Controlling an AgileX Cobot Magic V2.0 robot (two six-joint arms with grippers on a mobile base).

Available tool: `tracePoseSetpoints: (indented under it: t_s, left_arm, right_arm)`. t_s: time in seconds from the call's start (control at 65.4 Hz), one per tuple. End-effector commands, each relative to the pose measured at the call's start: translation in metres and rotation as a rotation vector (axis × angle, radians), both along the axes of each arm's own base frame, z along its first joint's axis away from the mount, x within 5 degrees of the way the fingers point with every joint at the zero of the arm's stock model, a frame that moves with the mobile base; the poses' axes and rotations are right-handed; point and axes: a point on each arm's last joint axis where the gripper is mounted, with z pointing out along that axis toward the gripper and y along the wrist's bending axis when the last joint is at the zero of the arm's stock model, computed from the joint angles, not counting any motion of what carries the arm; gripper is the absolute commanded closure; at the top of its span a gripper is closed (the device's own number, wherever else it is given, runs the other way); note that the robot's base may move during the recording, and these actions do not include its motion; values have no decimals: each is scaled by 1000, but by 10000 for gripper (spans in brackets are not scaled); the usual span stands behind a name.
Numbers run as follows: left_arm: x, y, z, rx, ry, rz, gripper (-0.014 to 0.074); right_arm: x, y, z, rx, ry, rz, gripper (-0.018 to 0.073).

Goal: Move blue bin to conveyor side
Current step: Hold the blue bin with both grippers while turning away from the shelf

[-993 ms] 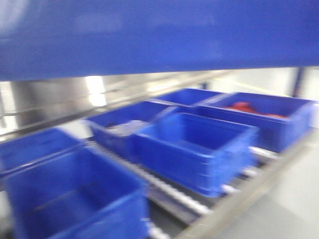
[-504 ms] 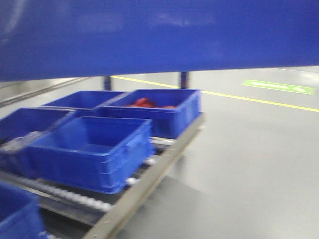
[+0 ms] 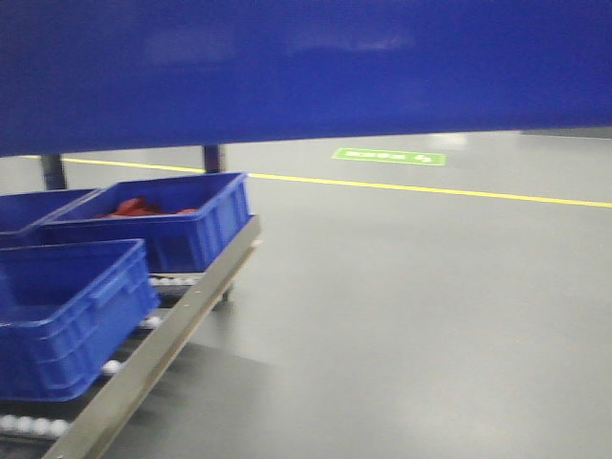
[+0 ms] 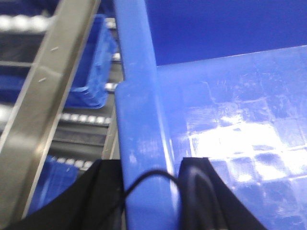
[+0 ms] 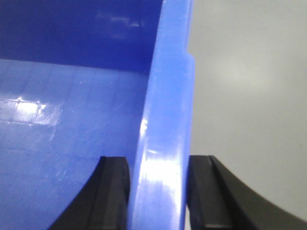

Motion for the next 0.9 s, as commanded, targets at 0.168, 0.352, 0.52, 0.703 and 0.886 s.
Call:
tracePoseSetpoints:
  t_s: [0.168,0.352,0.52,0.703,0.886]
  left_arm:
    - [-2,-2,12,-7,-106,-38,605]
    - [-2,-2,12,-7,-106,-38,605]
    - [-2,-2,12,-7,-106,-38,605]
    - [-2,-2,12,-7,-106,-38,605]
    - [-2,-2,12,-7,-106,-38,605]
  right_arm:
    - [-4,-1,17,22,-144,3,637]
    - [-4,-1,17,22,-144,3,637]
    - [-4,-1,17,22,-144,3,637]
    - [-4,-1,17,22,-144,3,637]
    - [-4,-1,17,22,-144,3,637]
